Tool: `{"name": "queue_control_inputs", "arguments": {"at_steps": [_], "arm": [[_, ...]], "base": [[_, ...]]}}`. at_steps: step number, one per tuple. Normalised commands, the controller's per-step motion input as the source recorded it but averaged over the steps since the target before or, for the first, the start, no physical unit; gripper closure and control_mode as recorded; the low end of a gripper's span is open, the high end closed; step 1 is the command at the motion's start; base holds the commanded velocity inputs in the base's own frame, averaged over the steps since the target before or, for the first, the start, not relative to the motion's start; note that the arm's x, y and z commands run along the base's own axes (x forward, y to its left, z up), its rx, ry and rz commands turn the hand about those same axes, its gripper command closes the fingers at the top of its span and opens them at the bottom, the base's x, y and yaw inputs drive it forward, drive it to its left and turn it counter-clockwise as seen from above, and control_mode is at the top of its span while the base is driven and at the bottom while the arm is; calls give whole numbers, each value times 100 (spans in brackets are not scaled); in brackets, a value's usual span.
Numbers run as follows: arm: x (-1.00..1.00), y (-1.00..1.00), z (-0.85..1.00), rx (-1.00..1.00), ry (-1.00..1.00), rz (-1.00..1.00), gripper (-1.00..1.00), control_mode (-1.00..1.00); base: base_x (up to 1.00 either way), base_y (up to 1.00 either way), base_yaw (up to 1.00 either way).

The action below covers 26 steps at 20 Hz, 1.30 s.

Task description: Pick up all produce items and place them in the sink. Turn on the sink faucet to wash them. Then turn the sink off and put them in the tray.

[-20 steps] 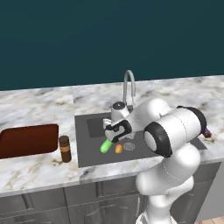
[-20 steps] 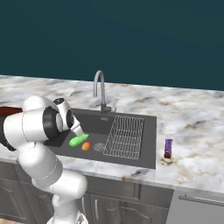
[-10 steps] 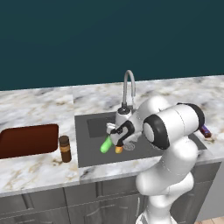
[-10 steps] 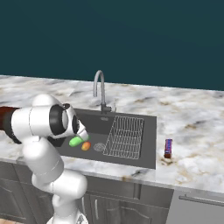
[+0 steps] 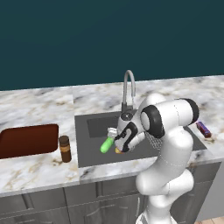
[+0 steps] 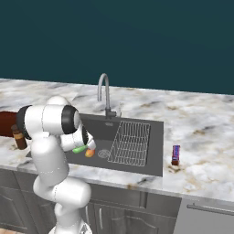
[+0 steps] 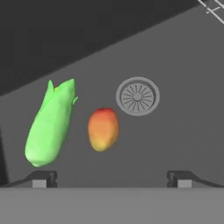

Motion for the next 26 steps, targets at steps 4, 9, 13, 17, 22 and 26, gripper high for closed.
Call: {"name": "queue_control_inputs", "arguments": {"at_steps": [4,9,13,17,22,26], "arm": [[11,0,-25,0,-13,7,-100,-100],[5,0,-21,0,-13,4,-100,-100],[-4,2,-24,0,-6,0,-100,-100],[-24,8,-22,-2,0,0,-100,-100],[-23,12,-4,-3,-2,0,-100,-100],[-21,0,-1,0,-4,0,-100,-100]], "base": [[0,0,0],[0,0,0],[0,0,0],[0,0,0],[0,0,0],[0,0,0]]}}
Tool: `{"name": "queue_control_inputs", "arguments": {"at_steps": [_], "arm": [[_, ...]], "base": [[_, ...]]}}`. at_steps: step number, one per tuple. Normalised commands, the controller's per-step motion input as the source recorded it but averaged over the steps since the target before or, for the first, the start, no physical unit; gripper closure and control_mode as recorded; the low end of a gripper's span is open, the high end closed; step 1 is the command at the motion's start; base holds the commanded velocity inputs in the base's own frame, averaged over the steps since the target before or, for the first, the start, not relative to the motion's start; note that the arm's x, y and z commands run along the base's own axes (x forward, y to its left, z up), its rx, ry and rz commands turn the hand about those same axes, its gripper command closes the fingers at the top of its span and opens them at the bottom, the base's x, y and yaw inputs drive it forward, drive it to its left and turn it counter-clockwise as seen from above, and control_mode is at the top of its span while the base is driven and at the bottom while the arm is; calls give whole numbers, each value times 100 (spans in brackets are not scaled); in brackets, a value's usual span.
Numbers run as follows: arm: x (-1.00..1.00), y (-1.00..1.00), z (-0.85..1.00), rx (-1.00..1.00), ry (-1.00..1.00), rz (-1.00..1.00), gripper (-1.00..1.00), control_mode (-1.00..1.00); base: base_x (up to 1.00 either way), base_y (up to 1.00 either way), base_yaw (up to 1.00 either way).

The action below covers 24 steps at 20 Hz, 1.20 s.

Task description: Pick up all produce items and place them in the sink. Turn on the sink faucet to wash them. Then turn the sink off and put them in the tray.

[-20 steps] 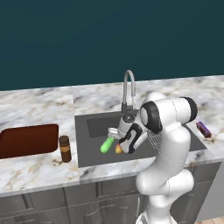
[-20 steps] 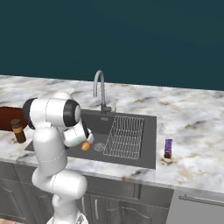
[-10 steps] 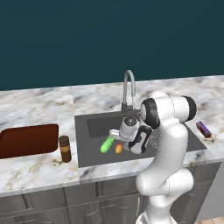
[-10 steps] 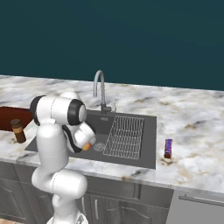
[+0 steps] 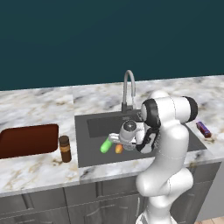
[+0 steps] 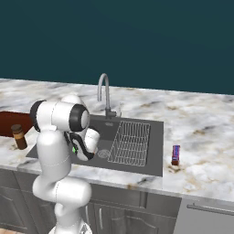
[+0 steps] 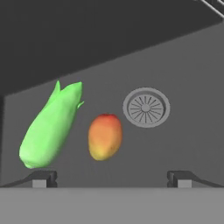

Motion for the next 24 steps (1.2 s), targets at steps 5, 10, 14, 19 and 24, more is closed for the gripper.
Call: {"name": "queue_control_inputs", "arguments": {"at_steps": [5,10,14,19,24], "arm": [[-10,0,-5,0,-2,0,-100,-100],[0,0,-6,0,0,0,-100,-100],[0,0,-7,0,0,1,-100,-100],[0,0,-15,0,0,1,-100,-100],[0,0,-18,0,0,0,-100,-100]], "base": [[0,0,0],[0,0,0],[0,0,0],[0,0,0],[0,0,0]]}}
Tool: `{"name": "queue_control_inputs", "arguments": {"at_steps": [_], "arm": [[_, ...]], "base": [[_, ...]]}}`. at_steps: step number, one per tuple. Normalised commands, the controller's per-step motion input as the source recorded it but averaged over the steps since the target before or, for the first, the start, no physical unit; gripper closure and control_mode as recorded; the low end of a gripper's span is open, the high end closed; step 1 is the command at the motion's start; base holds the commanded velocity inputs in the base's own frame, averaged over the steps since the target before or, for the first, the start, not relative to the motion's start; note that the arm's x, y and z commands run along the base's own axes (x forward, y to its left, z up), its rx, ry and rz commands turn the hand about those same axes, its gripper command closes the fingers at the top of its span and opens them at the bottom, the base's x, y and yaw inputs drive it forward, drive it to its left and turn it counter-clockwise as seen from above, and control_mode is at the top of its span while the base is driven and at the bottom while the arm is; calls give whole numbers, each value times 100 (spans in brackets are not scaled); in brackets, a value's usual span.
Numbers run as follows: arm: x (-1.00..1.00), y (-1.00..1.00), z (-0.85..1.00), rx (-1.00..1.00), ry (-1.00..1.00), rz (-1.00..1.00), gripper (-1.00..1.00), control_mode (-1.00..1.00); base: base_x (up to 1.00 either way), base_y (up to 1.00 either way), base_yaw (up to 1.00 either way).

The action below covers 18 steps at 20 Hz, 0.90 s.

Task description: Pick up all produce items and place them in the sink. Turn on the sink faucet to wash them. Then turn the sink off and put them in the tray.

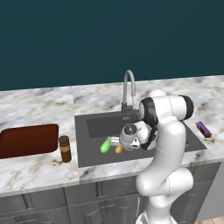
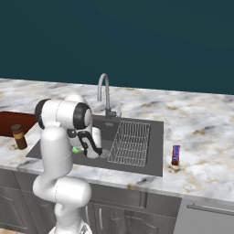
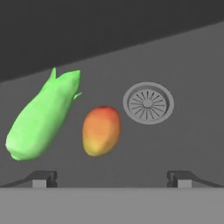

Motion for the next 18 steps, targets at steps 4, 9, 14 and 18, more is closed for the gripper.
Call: {"name": "queue_control_inputs", "arguments": {"at_steps": [4,9,14,18], "arm": [[4,0,-27,0,0,2,-100,-100],[14,3,-33,0,0,4,-100,-100],[17,2,-32,0,0,4,-100,-100],[21,0,-30,0,0,4,-100,-100]], "base": [[0,0,0],[0,0,0],[0,0,0],[0,0,0]]}}
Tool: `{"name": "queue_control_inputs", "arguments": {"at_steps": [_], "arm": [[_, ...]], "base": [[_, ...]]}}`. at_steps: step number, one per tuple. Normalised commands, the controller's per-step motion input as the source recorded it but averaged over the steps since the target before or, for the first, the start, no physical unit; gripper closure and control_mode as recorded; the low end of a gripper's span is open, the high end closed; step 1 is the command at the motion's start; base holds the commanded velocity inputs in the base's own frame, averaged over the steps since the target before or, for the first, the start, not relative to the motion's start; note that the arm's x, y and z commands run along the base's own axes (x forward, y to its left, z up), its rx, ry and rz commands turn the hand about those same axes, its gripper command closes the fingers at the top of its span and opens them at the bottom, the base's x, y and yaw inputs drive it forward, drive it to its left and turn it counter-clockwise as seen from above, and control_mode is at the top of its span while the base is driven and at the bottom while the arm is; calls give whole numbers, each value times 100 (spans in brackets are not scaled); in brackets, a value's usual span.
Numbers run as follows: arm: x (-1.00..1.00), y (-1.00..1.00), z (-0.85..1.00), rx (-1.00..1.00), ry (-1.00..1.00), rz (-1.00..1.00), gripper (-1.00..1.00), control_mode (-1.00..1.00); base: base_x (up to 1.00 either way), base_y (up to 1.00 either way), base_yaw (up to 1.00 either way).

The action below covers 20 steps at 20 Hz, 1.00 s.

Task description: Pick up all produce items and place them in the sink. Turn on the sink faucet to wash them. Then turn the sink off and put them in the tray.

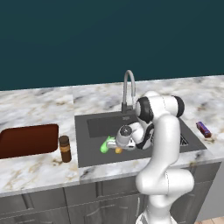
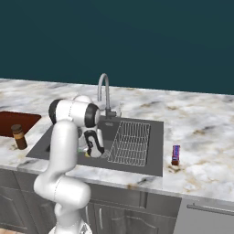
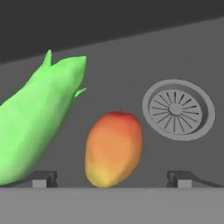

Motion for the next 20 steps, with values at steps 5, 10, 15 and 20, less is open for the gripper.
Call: {"name": "queue_control_inputs", "arguments": {"at_steps": [5,10,15,20], "arm": [[19,0,-26,0,0,2,-100,-100],[8,3,-27,0,0,2,-100,-100],[7,7,-25,0,0,2,-100,-100],[13,12,-20,0,0,3,100,-100]], "base": [[0,0,0],[0,0,0],[0,0,0],[0,0,0]]}}
